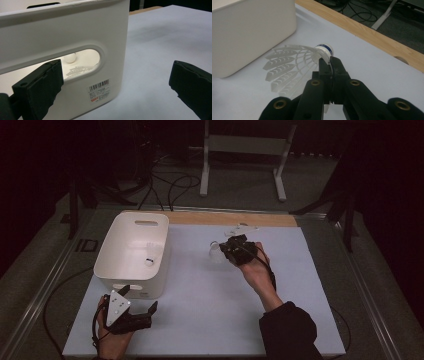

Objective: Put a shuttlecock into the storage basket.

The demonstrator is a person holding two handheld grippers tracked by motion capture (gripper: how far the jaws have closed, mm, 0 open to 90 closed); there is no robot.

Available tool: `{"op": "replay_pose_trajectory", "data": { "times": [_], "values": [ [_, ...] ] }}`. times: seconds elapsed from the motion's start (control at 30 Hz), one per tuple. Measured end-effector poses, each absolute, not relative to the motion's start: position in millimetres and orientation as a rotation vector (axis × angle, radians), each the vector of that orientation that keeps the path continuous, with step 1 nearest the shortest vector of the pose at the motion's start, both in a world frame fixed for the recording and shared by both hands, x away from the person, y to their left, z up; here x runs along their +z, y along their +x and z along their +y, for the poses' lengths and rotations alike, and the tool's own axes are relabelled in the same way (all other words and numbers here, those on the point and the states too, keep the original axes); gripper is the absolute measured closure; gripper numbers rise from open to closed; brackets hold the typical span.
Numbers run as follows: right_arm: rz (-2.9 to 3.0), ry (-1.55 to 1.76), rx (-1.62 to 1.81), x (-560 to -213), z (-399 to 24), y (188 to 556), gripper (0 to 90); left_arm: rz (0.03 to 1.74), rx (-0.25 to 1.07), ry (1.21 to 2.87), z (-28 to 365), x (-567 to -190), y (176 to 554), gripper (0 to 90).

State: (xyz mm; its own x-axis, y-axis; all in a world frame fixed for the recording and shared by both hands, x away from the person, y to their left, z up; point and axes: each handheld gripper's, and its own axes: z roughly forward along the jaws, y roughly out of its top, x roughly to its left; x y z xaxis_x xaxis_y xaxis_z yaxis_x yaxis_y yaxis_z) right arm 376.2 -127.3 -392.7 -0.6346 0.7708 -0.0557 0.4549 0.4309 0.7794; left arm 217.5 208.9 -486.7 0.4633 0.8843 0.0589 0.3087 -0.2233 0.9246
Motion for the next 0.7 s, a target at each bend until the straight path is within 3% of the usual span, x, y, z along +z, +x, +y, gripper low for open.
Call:
{"op": "replay_pose_trajectory", "data": {
  "times": [0.7],
  "values": [
    [2.278,1.000,1.106,-375.7,-110.4,378.2,89.0,1.021,0.759,1.763,209.1,-486.6,217.5,0.1]
  ]
}}
